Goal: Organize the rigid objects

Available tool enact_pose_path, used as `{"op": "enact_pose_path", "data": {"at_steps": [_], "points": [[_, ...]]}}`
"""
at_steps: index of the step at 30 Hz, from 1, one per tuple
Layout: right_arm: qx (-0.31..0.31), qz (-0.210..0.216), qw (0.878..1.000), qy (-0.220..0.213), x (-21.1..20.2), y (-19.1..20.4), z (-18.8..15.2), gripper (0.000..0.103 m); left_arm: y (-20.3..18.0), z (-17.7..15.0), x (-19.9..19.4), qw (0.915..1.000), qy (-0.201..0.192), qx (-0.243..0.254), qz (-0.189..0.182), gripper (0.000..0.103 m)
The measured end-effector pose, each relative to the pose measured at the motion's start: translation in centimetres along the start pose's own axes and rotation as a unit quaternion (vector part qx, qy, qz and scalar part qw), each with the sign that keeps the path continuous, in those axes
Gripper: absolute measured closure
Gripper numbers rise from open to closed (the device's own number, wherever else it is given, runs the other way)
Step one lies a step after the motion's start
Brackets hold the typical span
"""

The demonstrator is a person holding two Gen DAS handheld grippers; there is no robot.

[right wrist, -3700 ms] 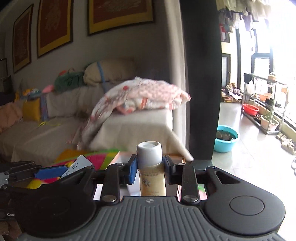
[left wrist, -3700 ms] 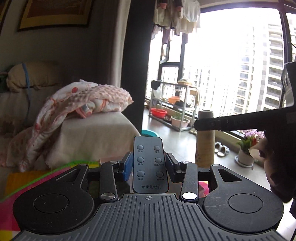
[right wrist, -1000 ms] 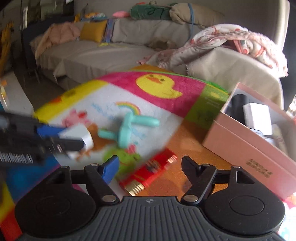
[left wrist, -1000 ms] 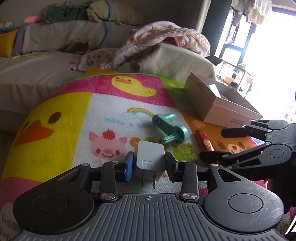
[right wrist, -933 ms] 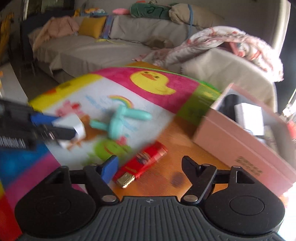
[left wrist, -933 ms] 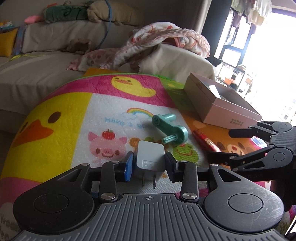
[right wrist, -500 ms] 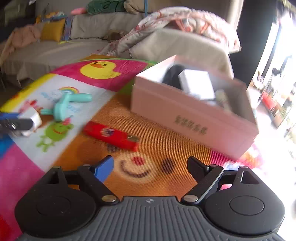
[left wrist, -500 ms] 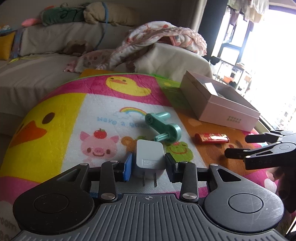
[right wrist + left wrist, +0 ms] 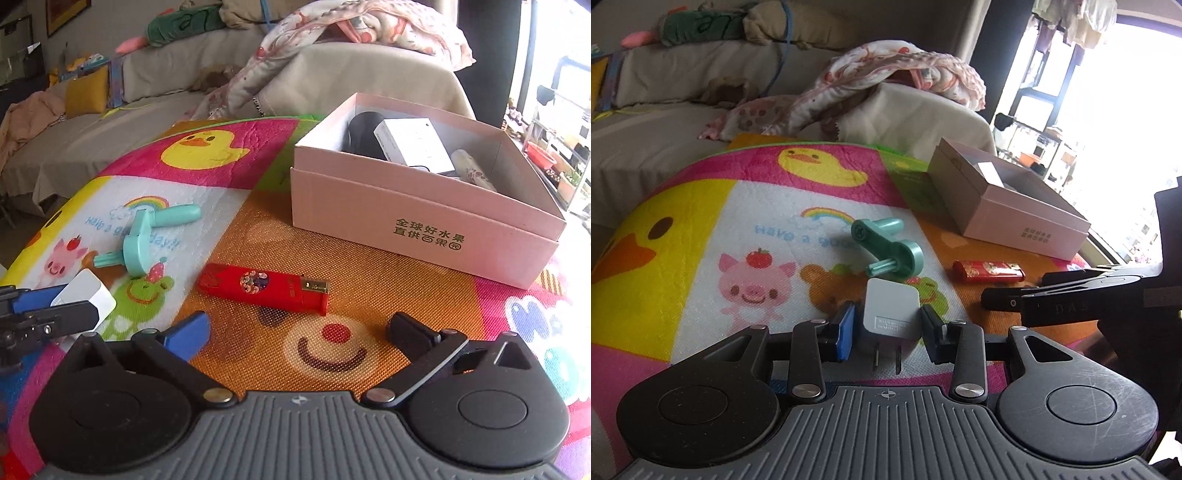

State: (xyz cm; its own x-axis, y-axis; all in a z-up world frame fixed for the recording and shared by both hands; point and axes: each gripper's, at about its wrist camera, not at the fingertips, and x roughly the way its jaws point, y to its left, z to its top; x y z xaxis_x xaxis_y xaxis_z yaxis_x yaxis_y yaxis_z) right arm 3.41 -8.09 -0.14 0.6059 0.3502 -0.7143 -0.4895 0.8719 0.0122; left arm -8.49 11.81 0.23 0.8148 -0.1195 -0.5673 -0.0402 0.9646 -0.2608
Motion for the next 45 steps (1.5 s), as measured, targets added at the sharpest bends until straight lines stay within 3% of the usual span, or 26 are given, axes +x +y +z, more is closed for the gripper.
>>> {"op": "enact_pose_path", "data": {"at_steps": [5,7,11,13,17,19,24,35,38,40,43,45], "points": [[-0.002,-0.001,1.0,0.003,0.4,0.5,0.6,0.0,-1.1,0.0,0.2,0.9993,0.004,0.032,0.021,0.062],[-0.016,0.022,1.0,0.013,0.6,1.1,1.6,0.004,-1.6,-0.2,0.2,0.9985,0.004,0.046,0.03,0.062],[-0.039,0.066,0.997,-0.033,-0.5,3.1,2.9,0.008,-2.0,-0.3,0.3,0.9974,0.005,0.06,0.04,0.062],[-0.054,0.098,0.993,-0.027,-0.5,4.5,3.9,0.027,-2.1,-0.3,0.3,0.997,0.005,0.064,0.043,0.062],[-0.059,0.125,0.99,0.004,1.4,6.6,6.0,0.047,-2.1,-0.3,0.3,0.9971,0.004,0.063,0.042,0.062],[-0.049,0.134,0.989,0.029,2.6,7.1,6.6,0.067,-2.0,-0.3,0.2,0.9974,0.003,0.06,0.039,0.062],[-0.038,0.145,0.987,0.058,3.2,5.8,6.3,0.08,-1.6,-0.3,0.0,0.9985,0.0,0.047,0.03,0.062],[-0.099,0.083,0.991,0.041,-2.0,0.1,1.3,0.08,-1.7,-0.4,0.1,0.9978,0.001,0.055,0.037,0.062],[-0.121,0.029,0.992,0.017,-3.0,-1.2,-0.2,0.061,-1.9,-0.5,0.1,0.9971,0.003,0.063,0.043,0.062],[-0.124,-0.008,0.992,0.001,-3.3,-2.0,-1.1,0.032,-2.2,-0.5,0.2,0.9962,0.004,0.071,0.049,0.062],[-0.139,-0.078,0.987,-0.036,-4.1,-2.8,-2.5,0.024,-2.7,-0.5,0.3,0.9955,0.005,0.075,0.057,0.062],[-0.122,-0.083,0.988,-0.036,-4.4,-3.6,-3.1,0.023,-3.1,-0.4,0.5,0.9956,0.006,0.077,0.054,0.061]]}}
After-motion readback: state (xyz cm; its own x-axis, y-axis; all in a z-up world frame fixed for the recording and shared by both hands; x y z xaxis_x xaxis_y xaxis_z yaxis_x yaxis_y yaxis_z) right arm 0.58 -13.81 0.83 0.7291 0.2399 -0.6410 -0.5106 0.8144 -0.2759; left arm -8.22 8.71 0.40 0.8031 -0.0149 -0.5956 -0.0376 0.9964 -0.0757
